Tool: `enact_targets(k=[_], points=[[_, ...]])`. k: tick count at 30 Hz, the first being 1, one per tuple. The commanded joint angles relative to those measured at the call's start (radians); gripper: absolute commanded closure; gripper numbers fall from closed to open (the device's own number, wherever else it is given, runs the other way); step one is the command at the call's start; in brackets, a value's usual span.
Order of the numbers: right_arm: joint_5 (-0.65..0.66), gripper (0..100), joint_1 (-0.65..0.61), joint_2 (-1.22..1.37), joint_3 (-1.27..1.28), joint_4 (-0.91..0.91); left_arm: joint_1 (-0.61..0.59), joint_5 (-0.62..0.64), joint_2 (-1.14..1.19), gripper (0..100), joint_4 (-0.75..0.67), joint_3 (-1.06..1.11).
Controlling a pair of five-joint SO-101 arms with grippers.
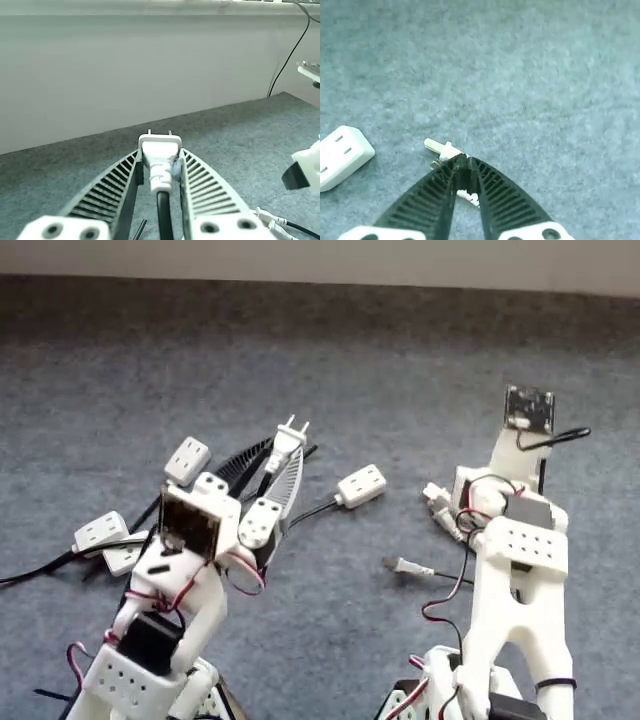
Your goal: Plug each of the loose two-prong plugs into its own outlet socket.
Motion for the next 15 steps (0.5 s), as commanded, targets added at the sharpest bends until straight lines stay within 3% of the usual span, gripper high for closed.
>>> enact_targets(k=[1,4,8,15], points=[[-0.078,99.1,0.022,-0.041,0.104,-0.081,0.050,-0.008,0.300,99,0.011,-0.245],[-0.114,99.1,0.031,-0.047,0.205,-0.199,0.099,-0.055,0.539,99,0.077,-0.458],[-0.189,99.1,0.035,-0.042,0.317,-0.349,0.162,-0.150,0.837,99,0.279,-0.786],[-0.222,99.1,0.045,-0.047,0.460,-0.553,0.163,-0.166,1.334,99,0.615,-1.369]])
